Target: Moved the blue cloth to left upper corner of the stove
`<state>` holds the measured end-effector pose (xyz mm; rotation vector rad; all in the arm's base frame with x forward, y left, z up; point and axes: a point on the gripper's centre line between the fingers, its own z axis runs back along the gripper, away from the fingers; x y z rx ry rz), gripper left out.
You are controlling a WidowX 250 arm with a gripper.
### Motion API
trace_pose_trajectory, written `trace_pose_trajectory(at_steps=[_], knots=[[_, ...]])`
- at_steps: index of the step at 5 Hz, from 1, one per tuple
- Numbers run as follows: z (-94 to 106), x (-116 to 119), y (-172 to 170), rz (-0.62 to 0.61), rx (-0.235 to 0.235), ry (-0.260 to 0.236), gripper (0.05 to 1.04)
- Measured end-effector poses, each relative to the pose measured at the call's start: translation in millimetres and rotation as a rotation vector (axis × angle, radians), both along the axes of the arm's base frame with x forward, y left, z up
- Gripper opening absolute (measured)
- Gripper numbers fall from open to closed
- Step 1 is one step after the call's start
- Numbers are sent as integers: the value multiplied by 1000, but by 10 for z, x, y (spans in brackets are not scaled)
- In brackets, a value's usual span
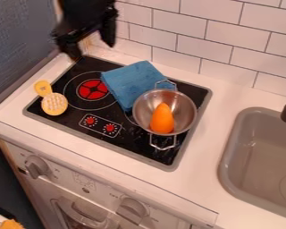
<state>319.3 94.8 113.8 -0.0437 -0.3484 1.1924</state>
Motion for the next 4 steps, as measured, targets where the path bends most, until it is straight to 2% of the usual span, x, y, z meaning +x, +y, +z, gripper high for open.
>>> trace_pose_trajectory(at_steps=[1,2,3,4], knots=[[-156,167,-127,-59,-1,32,999],[-355,331,-191,-83,-32,58,999],[-508,500,-252,-108,-27,76,999],[-673,600,-278,-121,-42,98,999]])
